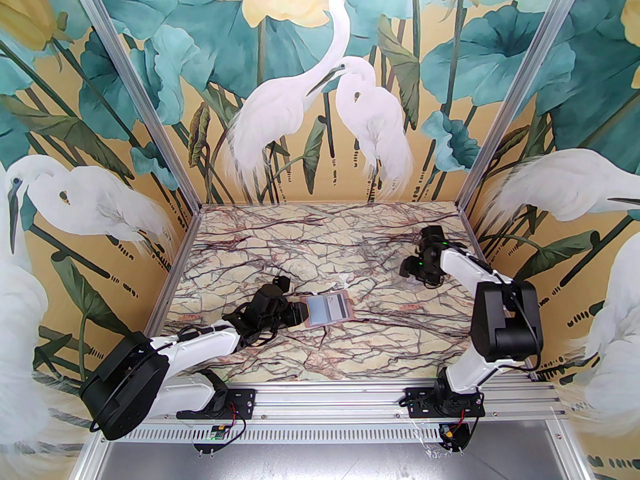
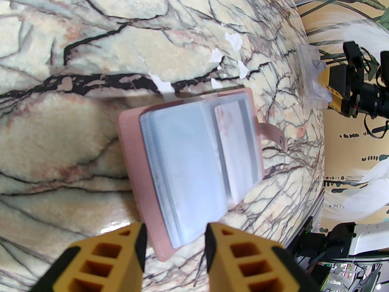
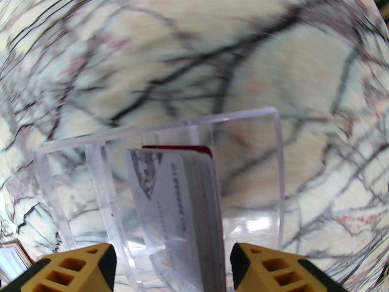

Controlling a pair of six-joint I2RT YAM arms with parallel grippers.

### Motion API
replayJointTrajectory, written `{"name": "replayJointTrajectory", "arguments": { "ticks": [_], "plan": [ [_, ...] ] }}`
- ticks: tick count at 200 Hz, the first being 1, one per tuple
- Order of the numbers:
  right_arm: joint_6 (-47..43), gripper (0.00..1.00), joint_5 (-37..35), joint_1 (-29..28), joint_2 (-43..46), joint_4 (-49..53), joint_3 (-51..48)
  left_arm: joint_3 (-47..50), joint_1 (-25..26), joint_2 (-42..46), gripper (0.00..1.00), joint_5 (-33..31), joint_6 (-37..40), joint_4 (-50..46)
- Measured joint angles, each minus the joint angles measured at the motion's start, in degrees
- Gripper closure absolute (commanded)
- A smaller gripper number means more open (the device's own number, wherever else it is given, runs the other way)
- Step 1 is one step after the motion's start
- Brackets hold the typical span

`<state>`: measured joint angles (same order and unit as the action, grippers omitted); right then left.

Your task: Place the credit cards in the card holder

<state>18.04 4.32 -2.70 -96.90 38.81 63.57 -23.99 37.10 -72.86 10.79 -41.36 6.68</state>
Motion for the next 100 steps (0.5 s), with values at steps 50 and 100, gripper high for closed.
{"name": "replayJointTrajectory", "arguments": {
  "ticks": [50,100],
  "plan": [
    [-1.7,0.31,-0.3,-5.4,-1.9,2.1,2.5,0.0,0.0,0.0,0.60,0.0,0.0,0.0],
    [-1.8,0.30,-3.8,-9.4,-2.1,6.8,6.9,0.0,0.0,0.0,0.60,0.0,0.0,0.0]
  ]
}}
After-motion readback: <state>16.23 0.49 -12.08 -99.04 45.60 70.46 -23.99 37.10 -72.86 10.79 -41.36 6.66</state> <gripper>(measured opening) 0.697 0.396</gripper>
